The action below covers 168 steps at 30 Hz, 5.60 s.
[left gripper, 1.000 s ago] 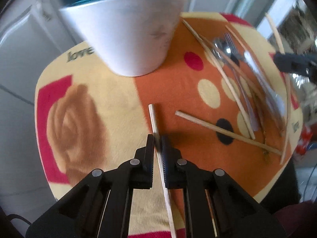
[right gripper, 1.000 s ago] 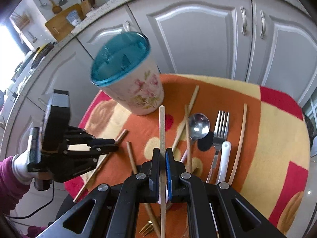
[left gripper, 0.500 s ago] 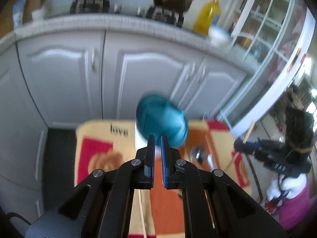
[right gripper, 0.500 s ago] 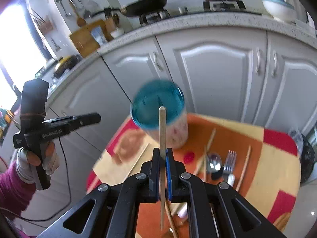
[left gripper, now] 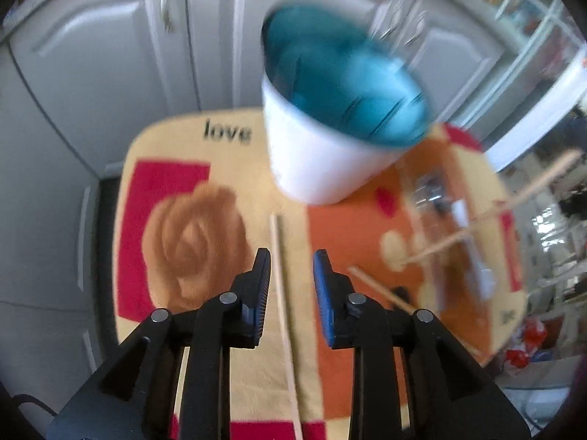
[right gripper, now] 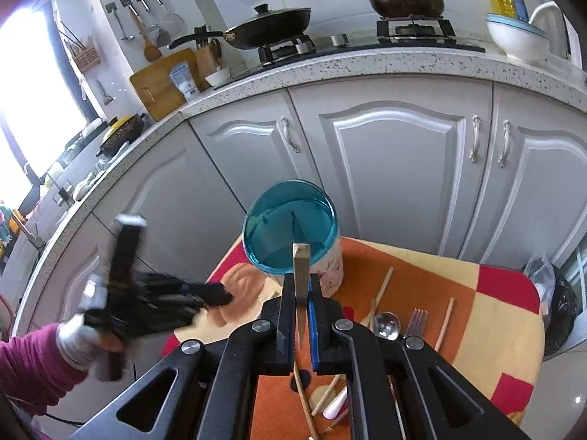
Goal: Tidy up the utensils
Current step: 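Lift both held chopsticks upright and carry them above the teal-lidded holder, then lower the chopsticks into the holder and open both grippers, then withdraw both open grippers back over the remaining utensils, then grasp another wooden chopstick with the right gripper while the left gripper grasps one too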
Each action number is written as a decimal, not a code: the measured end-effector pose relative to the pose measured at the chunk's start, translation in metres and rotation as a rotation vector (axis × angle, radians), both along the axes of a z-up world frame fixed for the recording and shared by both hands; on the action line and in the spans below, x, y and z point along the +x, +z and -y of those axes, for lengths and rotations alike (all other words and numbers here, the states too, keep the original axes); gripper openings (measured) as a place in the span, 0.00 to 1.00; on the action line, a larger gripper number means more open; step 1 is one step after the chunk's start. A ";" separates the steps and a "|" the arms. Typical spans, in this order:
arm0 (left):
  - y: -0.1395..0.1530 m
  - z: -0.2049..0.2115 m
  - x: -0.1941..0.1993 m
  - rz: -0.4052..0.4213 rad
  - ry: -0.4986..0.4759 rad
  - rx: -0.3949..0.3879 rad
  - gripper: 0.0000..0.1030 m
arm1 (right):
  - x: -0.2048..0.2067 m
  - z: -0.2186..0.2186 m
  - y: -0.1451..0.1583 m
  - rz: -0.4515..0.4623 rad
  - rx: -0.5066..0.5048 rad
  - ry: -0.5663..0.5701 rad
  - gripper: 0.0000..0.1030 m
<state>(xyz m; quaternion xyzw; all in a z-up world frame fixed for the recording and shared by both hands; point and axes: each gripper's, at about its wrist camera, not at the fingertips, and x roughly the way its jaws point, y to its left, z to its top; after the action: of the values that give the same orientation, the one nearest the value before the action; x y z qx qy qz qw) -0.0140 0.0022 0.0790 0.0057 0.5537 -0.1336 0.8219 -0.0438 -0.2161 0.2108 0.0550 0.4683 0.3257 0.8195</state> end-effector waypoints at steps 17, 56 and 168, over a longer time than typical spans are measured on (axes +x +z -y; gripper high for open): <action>-0.004 -0.019 -0.005 0.029 0.045 -0.084 0.04 | -0.005 0.010 0.008 0.009 0.010 -0.010 0.05; 0.146 -0.009 0.099 0.606 0.227 -0.139 0.04 | 0.134 -0.060 0.003 0.004 -0.046 0.032 0.05; -0.034 0.039 -0.050 -0.049 0.157 -0.196 0.62 | 0.017 -0.009 -0.164 -0.259 -0.285 -0.013 0.20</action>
<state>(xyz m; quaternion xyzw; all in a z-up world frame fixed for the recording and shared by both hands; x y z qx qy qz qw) -0.0638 -0.0372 0.0446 -0.1213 0.5565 -0.1222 0.8128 -0.0268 -0.2074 0.0464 -0.0172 0.6109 0.2411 0.7539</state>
